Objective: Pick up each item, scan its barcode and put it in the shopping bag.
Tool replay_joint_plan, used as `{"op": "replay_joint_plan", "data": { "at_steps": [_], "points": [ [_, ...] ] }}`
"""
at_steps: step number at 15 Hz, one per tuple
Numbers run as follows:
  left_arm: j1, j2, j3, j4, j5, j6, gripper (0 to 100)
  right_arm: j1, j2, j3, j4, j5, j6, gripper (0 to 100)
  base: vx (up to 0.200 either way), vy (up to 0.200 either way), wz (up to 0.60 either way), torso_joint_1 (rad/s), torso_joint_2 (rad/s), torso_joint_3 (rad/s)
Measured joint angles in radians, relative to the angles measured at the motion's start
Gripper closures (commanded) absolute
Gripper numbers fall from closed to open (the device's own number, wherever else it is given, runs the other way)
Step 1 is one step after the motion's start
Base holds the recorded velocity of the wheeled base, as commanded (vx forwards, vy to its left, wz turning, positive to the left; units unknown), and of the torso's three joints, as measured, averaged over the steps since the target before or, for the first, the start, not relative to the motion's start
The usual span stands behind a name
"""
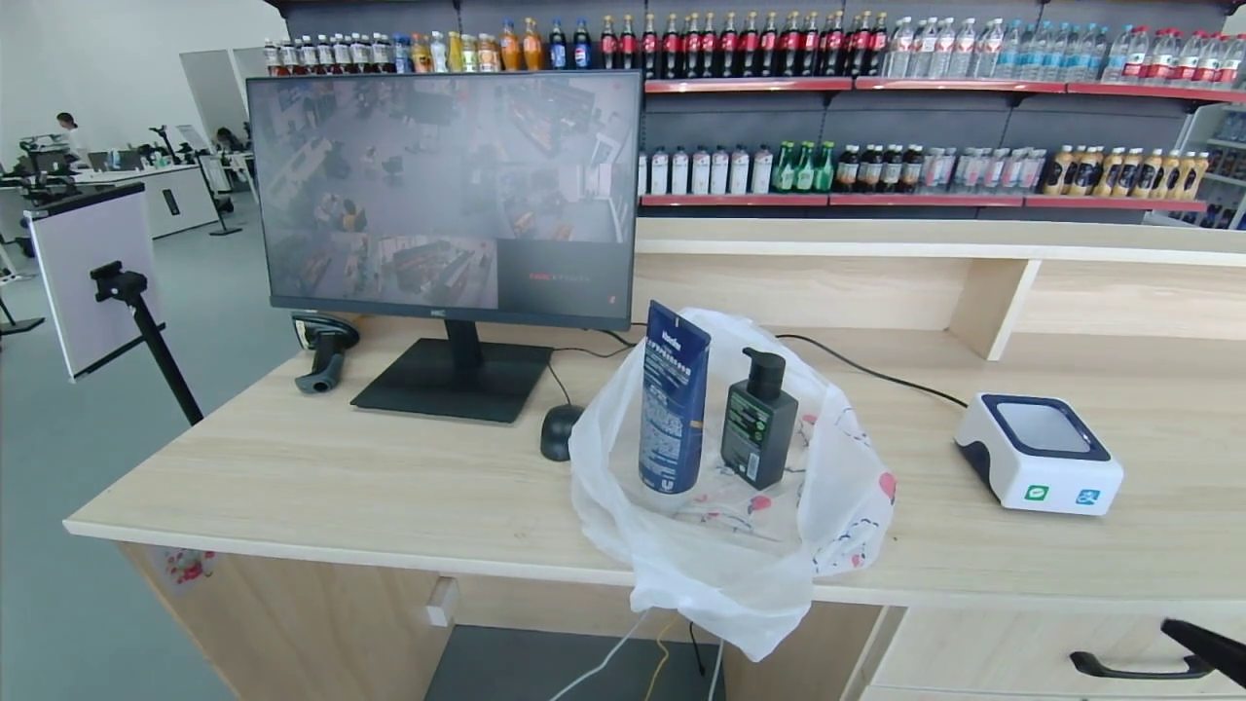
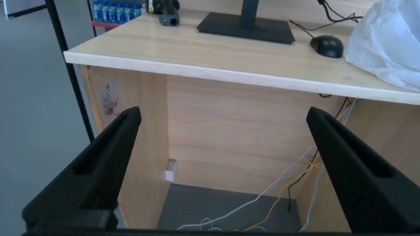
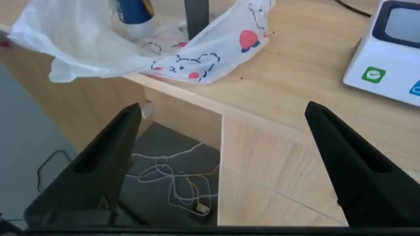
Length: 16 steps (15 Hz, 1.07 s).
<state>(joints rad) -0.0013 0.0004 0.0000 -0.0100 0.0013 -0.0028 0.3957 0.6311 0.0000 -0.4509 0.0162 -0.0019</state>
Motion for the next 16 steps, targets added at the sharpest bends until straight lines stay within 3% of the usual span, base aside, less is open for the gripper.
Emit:
{"op": "replay_joint_plan", "data": {
  "at_steps": [3,5,7,9,11,16],
  "points": [
    [-0.001,0.000,0.000,0.000,0.000,0.000,0,0.004,-0.347,0.000,0.306,0.000,-0.010,0,0.000,0.000,0.00,0.000,0.00,0.000],
    [0.000,0.000,0.000,0.000,0.000,0.001,0,-0.083,-0.465,0.000,0.394,-0.003,-0.007,0,0.000,0.000,0.00,0.000,0.00,0.000],
    [0.000,0.000,0.000,0.001,0.000,0.001,0,-0.237,-0.498,0.000,0.429,-0.007,-0.004,0,0.000,0.000,0.00,0.000,0.00,0.000],
    [0.000,0.000,0.000,0.001,0.000,0.000,0,-0.328,-0.536,0.000,0.448,-0.013,-0.004,0,0.000,0.000,0.00,0.000,0.00,0.000],
    [0.000,0.000,0.000,0.001,0.000,0.001,0,-0.375,-0.583,0.000,0.451,-0.015,-0.004,0,0.000,0.000,0.00,0.000,0.00,0.000],
    [0.000,0.000,0.000,0.001,0.000,-0.001,0,-0.394,-0.631,0.000,0.453,-0.016,-0.006,0,-0.200,0.000,0.00,0.009,0.01,0.002]
  ]
}}
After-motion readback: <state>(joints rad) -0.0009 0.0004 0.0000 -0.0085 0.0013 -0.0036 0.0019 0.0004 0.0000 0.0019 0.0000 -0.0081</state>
